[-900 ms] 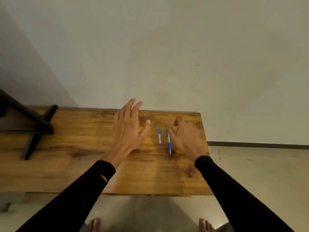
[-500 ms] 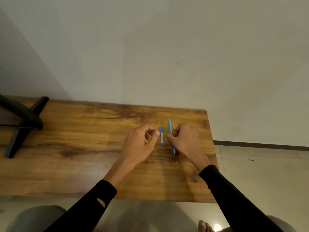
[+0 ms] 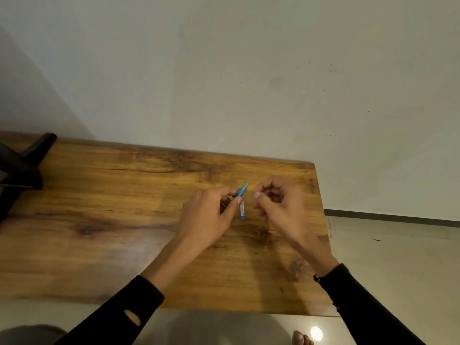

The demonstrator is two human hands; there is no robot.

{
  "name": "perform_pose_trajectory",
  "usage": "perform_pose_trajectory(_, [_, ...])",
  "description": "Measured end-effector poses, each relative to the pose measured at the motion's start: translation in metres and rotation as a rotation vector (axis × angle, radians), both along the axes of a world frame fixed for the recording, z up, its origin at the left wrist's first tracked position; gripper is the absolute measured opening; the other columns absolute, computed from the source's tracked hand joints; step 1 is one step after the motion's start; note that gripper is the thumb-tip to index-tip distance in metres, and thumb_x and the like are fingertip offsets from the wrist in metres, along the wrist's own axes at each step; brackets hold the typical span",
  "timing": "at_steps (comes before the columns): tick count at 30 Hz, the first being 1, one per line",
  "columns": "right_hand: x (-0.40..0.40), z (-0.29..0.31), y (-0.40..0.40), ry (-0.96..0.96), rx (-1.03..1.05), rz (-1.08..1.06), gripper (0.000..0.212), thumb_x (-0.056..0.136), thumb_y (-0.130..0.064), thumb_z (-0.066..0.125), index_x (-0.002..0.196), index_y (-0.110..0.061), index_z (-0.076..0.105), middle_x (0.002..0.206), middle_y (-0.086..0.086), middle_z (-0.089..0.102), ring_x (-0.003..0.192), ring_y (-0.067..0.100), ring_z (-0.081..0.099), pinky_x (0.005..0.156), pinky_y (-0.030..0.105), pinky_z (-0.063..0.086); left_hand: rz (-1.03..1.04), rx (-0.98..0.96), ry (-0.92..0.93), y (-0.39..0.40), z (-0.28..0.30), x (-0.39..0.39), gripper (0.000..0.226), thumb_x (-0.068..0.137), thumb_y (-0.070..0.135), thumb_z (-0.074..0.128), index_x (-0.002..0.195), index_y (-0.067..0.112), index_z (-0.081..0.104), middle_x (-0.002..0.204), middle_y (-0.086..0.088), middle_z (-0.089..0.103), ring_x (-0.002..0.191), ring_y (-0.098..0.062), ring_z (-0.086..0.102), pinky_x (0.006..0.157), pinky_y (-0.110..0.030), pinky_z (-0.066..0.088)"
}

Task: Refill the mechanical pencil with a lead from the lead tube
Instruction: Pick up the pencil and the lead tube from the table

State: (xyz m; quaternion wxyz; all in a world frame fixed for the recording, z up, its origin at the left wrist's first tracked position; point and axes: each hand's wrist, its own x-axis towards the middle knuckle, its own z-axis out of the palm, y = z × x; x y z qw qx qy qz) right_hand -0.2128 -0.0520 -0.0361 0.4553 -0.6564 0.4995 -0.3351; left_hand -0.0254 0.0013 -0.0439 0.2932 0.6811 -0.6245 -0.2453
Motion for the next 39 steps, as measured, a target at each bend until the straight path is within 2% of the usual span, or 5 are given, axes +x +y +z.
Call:
perform_pose_trajectory(14, [0.000,-0.008,-0.006,-0.250,0.172,-0.023,0.007,0.100,-0.009,0.072,0.096,-0.004,0.074,0.077,0.010,0.078,0.066,0.019,0.075,0.057,0.028,0.062,-0.043,-0.029,-0.184,0.007,-0.003,0.004,0.016,0.103,0.046,0.066,0.107,0.037,0.079,0.071,0.016,0.066,0.069,-0.016,0.066,0.055,-0.029,0.038])
perform_pose_trajectory(20, [-0.016,-0.026,-0.022,0.577,-0.252,-0.038,0.005,0.099,-0.020,0.074,0.096,-0.022,0.072,0.090,-0.008,0.069,0.080,0.006,0.063,0.067,0.017,0.049,0.034,-0.036,-0.125,0.005,-0.008,0.005,0.015,0.102,0.045,0.070,0.109,0.037,0.081,0.072,0.022,0.061,0.062,0.000,0.051,0.054,-0.020,0.026])
perform_pose_trajectory(24, [-0.012,-0.036,-0.018,0.669,-0.270,0.016,0.003,0.098,-0.022,0.073,0.098,-0.021,0.070,0.094,-0.007,0.062,0.087,0.013,0.057,0.071,0.029,0.045,0.025,-0.047,-0.124,0.004,-0.008,0.003,0.015,0.102,0.047,0.070,0.110,0.039,0.080,0.076,0.021,0.068,0.067,-0.004,0.058,0.055,-0.020,0.028])
perform_pose_trajectory(34, [-0.014,-0.011,-0.020,0.307,-0.208,-0.005,0.008,0.095,-0.016,0.075,0.101,-0.020,0.073,0.079,-0.015,0.068,0.076,-0.002,0.063,0.061,0.006,0.046,0.008,-0.030,-0.141,0.004,-0.010,0.006,0.019,0.102,0.047,0.069,0.115,0.038,0.080,0.086,0.016,0.078,0.070,-0.007,0.060,0.057,-0.022,0.034])
perform_pose_trajectory(39, [-0.003,-0.005,-0.012,0.062,-0.010,0.131,0.007,0.098,-0.012,0.075,0.092,-0.017,0.075,0.080,-0.015,0.074,0.072,0.006,0.066,0.061,0.027,0.059,-0.040,-0.006,-0.170,0.003,-0.007,0.004,0.025,0.103,0.050,0.067,0.122,0.038,0.078,0.092,0.013,0.080,0.077,-0.011,0.069,0.065,-0.031,0.053])
